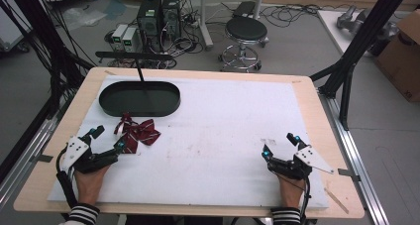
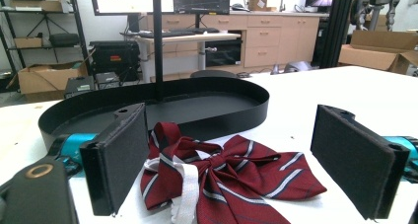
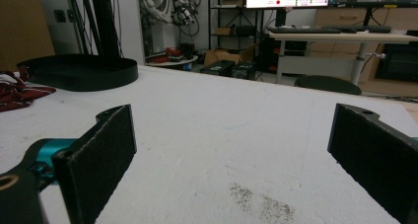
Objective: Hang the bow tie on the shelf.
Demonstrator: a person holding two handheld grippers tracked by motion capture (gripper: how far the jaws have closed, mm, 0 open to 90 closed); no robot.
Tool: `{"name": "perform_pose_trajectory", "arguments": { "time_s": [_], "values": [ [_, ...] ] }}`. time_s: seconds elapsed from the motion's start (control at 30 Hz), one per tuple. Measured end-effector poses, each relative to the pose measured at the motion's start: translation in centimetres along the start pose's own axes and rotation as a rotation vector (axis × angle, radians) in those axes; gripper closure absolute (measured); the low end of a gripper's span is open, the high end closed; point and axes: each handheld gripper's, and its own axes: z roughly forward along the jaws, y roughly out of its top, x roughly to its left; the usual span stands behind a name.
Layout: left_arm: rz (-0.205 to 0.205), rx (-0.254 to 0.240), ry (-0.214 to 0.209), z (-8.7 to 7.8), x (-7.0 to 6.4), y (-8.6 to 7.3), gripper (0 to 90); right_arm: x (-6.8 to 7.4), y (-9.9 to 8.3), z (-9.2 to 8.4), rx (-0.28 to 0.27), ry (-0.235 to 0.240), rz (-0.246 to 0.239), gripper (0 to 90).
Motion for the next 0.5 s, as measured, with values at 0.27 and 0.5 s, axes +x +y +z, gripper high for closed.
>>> {"name": "perform_pose_trajectory", "arguments": {
  "time_s": [0.27,0.5],
  "values": [
    [0.002,0.003,0.003,0.01,-0.01,0.01,15.1,0.03,0.0,0.01,0.004,-0.002,-0.001,3.4],
    [0.006,0.004,0.014,0.04,-0.1,0.02,15.1,0.07,0.01,0.01,0.006,0.0,-0.005,3.3]
  ]
}}
